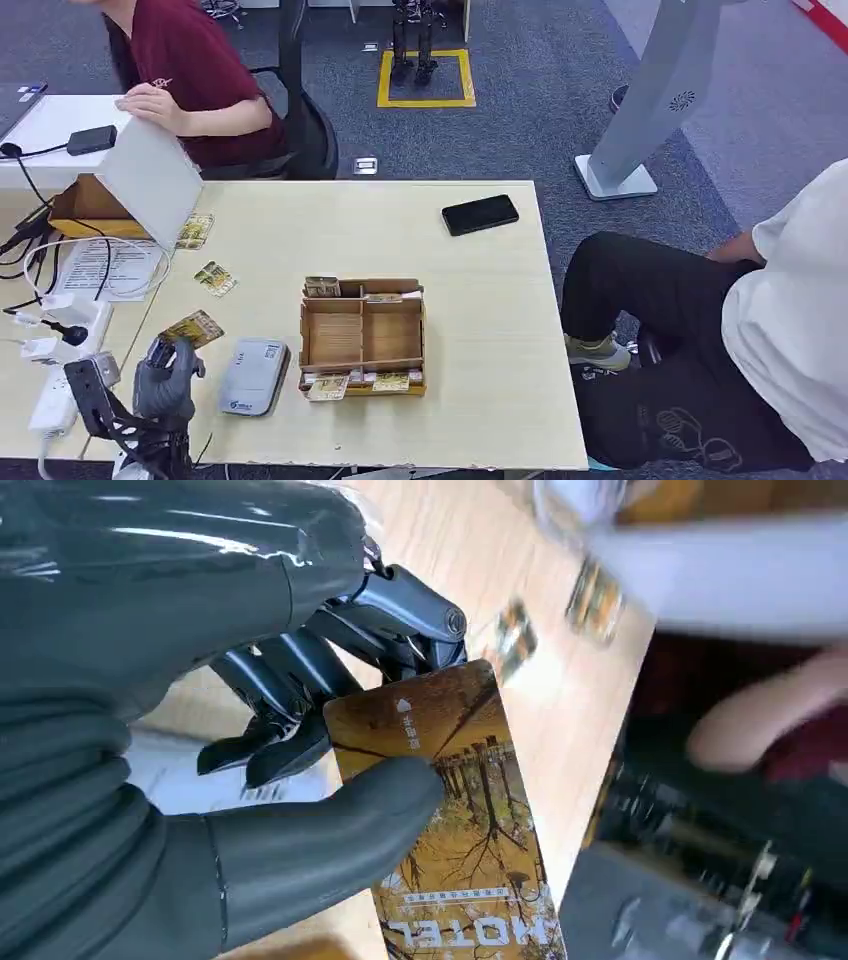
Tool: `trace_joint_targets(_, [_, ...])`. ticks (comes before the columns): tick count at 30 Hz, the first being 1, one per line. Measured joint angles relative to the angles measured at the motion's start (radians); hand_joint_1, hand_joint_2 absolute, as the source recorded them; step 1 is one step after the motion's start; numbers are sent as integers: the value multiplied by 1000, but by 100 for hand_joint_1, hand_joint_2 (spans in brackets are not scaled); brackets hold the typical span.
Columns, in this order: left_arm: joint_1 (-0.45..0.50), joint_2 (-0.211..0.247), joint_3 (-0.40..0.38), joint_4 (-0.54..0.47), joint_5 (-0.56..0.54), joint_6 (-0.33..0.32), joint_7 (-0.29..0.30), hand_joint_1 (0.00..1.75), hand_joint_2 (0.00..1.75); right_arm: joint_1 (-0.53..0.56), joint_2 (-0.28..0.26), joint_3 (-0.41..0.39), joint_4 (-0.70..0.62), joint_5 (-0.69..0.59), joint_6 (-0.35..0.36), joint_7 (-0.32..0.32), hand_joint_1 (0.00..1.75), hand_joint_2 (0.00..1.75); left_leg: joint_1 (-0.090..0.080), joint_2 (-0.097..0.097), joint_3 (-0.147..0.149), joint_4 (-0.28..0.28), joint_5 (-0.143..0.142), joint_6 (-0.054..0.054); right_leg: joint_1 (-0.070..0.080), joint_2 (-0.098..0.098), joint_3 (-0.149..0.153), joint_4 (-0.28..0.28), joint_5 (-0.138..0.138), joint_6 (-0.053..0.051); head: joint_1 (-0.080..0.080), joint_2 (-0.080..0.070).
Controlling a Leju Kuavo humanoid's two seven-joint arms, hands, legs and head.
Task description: Pass the card to the sensor for recognition and then transmit it.
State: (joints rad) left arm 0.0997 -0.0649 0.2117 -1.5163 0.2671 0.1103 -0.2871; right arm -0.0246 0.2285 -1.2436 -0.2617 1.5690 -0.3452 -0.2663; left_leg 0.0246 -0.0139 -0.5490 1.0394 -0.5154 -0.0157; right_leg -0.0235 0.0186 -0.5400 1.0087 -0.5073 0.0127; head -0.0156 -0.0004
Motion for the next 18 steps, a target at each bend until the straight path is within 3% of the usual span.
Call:
trace_joint_targets(2, [-15, -16, 17, 0, -8, 112, -36, 175, 175, 0, 0, 0, 0, 1, -3, 6, 0, 175, 0, 0, 0, 0, 0, 0, 0, 0, 0, 0, 0, 0, 0, 0])
trace_joint_targets(6, [-47, -28, 42, 0, -23, 230, -73, 175, 175, -3, 0, 0, 1, 1, -7, 13, 0, 175, 0, 0, 0, 0, 0, 1, 0, 0, 0, 0, 0, 0, 0, 0])
trace_joint_targets(18, [-119, -52, 63, 17, -77, 350, -131, 175, 175, -6, 0, 3, 8, 1, -10, 24, 0, 175, 0, 0, 0, 0, 0, 1, 0, 0, 0, 0, 0, 0, 0, 0])
